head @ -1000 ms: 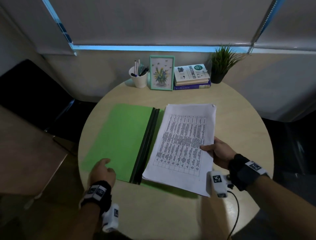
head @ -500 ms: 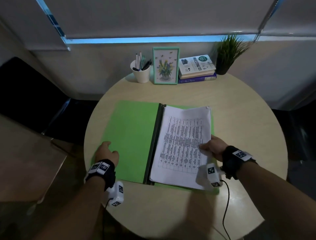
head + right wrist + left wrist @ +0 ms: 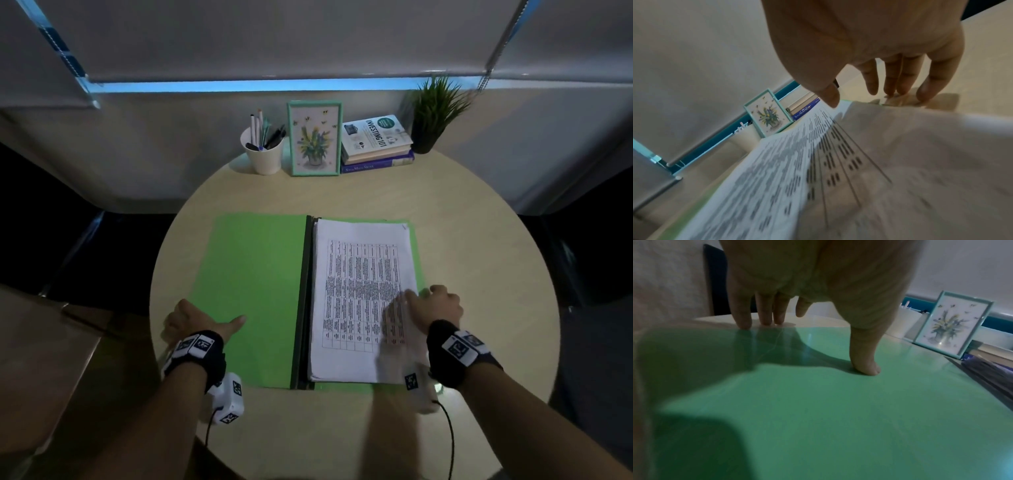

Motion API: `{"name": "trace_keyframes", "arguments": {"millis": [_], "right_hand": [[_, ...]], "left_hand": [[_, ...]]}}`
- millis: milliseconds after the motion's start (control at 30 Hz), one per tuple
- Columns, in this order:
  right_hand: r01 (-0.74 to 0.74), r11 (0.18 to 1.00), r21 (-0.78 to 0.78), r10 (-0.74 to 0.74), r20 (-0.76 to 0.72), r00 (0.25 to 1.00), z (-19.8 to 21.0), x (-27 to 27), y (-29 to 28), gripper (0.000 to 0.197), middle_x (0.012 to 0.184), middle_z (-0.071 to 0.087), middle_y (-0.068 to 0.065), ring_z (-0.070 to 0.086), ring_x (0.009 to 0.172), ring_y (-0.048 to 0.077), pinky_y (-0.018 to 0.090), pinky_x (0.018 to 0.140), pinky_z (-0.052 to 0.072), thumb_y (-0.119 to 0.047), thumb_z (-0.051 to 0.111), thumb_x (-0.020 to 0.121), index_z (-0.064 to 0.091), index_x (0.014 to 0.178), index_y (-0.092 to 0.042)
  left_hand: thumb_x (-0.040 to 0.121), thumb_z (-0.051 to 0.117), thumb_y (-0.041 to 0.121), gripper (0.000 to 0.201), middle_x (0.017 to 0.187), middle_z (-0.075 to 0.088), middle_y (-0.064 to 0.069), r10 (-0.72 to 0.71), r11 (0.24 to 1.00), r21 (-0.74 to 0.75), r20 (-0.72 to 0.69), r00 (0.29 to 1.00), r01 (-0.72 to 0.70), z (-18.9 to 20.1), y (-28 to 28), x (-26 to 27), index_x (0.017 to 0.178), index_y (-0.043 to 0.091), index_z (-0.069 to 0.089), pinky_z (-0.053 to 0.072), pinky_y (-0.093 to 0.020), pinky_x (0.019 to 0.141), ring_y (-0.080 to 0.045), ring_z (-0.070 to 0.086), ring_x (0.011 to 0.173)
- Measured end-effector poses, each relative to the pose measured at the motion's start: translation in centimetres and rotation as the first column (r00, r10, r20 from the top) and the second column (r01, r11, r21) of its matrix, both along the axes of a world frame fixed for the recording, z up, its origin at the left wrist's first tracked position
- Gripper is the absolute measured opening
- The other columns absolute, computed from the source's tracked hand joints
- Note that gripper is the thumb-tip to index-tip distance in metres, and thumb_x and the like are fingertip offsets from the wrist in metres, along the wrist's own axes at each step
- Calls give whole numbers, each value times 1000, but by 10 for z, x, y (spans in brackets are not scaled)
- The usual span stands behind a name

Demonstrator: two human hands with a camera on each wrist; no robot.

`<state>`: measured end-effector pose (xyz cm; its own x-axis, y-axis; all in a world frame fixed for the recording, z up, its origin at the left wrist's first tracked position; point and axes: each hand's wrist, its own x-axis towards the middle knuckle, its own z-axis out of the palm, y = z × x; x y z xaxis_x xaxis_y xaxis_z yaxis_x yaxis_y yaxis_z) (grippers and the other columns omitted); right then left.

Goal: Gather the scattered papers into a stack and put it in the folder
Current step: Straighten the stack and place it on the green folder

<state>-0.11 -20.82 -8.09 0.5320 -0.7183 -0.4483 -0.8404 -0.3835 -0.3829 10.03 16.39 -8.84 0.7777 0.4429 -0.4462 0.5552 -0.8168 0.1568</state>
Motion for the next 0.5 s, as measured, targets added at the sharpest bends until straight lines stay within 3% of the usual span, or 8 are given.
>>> {"name": "trace_keyframes", "arguments": {"millis": [133, 267, 400, 500], "right_hand": [[44, 999, 4, -44, 44, 998, 2, -15, 11, 55, 136, 41, 24, 37, 126, 42, 46, 108, 30, -42, 45, 96, 45, 135, -3], [15, 1000, 22, -15, 41, 999, 8, -15, 12, 52, 141, 39, 21, 35, 129, 40, 45, 110, 29, -39, 40, 99, 43, 137, -4], [-23, 999, 25, 23, -4, 1000, 1, -16, 1, 54, 140, 43, 21, 37, 128, 38, 43, 108, 30, -41, 33, 101, 47, 136, -2], [-84, 995, 49, 86, -43, 995, -13, -14, -11, 64, 138, 48, 19, 38, 125, 37, 45, 103, 32, -52, 22, 98, 50, 135, -8]], "left_hand": [[43, 88, 62, 143, 154, 22, -20, -6, 1000, -4, -55, 998, 6, 5, 5, 5, 151, 9, 10, 28, -58, 110, -42, 21, 141], [26, 86, 70, 155, 151, 29, -21, 24, 1000, 2, -145, 989, -24, 4, 16, 3, 149, 7, 17, 33, -61, 106, -44, 29, 138], [46, 88, 59, 124, 139, 47, -25, 40, 998, -49, -158, 987, -48, 15, 28, 1, 142, 0, 36, 41, -58, 101, -45, 48, 122], [65, 79, 58, 110, 147, 38, -23, -11, 994, -110, -115, 993, -1, 37, 35, -1, 145, 0, 31, 40, -53, 103, -44, 43, 129]]}}
